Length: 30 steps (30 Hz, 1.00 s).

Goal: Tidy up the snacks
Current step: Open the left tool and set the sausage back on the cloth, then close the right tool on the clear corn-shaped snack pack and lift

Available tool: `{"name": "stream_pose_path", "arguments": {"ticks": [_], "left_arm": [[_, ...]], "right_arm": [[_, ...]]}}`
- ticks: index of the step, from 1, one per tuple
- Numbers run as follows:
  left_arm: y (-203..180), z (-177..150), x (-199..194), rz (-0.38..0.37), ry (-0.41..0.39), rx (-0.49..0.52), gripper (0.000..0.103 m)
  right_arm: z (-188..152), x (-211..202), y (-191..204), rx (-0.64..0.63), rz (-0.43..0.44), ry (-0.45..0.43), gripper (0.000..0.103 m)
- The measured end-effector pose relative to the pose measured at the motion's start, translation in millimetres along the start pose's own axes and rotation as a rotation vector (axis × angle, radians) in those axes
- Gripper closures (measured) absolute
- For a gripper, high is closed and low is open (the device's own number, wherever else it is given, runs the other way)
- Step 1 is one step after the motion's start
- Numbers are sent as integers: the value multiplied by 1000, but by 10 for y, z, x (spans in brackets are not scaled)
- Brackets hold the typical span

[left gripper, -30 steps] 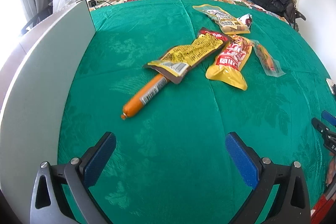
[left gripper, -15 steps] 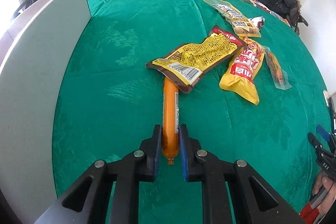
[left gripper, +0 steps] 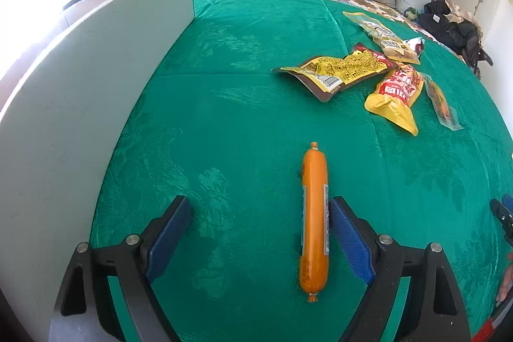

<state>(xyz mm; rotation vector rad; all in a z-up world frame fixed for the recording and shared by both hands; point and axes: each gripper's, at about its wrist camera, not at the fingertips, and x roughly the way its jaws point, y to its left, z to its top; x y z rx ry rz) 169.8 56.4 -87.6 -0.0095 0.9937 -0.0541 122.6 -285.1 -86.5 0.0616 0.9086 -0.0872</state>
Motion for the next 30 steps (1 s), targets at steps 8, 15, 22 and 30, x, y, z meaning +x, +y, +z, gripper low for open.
{"name": "stream_pose_path", "arguments": {"ticks": [8, 15, 22, 30], "left_arm": [[4, 1, 114, 26, -42, 20, 0], [13, 12, 116, 23, -46, 15, 0], [11, 11, 113, 24, -47, 15, 0], [14, 12, 113, 23, -47, 15, 0]], "right_arm": [[-5, 2, 0, -2, 2, 2, 15], [397, 17, 38, 136, 214, 11, 17], [1247, 792, 737, 23, 247, 201, 18], [1312, 957, 1080, -68, 102, 224, 58]]}}
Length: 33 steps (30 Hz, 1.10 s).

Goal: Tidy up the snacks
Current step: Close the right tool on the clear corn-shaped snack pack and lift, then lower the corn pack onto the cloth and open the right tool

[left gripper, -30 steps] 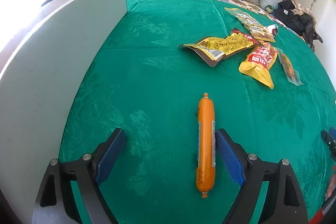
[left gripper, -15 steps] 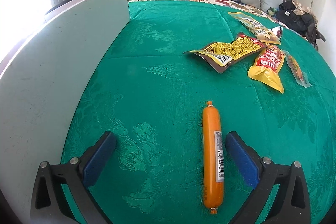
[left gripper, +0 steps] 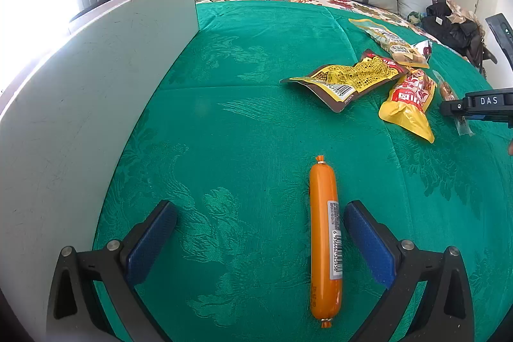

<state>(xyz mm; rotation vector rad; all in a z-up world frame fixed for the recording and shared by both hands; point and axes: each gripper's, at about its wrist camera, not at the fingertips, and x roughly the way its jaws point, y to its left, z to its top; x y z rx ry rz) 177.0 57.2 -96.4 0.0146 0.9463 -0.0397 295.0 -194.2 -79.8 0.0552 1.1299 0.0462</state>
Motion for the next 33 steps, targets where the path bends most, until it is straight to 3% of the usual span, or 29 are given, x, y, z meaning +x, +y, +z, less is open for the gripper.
{"name": "stream_pose_path", "arguments": {"ticks": [8, 12, 14, 16, 17, 22, 33], "left_arm": [[1, 2, 2, 0, 0, 0, 0], [0, 3, 3, 0, 0, 0, 0], [-2, 4, 3, 0, 0, 0, 0], [-1, 1, 1, 1, 0, 0, 0], [0, 3, 1, 1, 0, 1, 0], [-1, 4, 2, 1, 0, 0, 0], [3, 4, 1, 1, 0, 0, 0]], "right_arm": [[-761, -572, -313, -48, 107, -2, 60], [-1248, -755, -459, -77, 40, -42, 59], [-1395, -724, -515, -82, 14, -78, 49], [-1465, -689, -560, -78, 1, -127, 43], [-1487, -688, -558, -79, -6, -150, 34], [-1532, -674, -586, -75, -16, -210, 20], [-1529, -648, -606, -70, -19, -210, 17]]}}
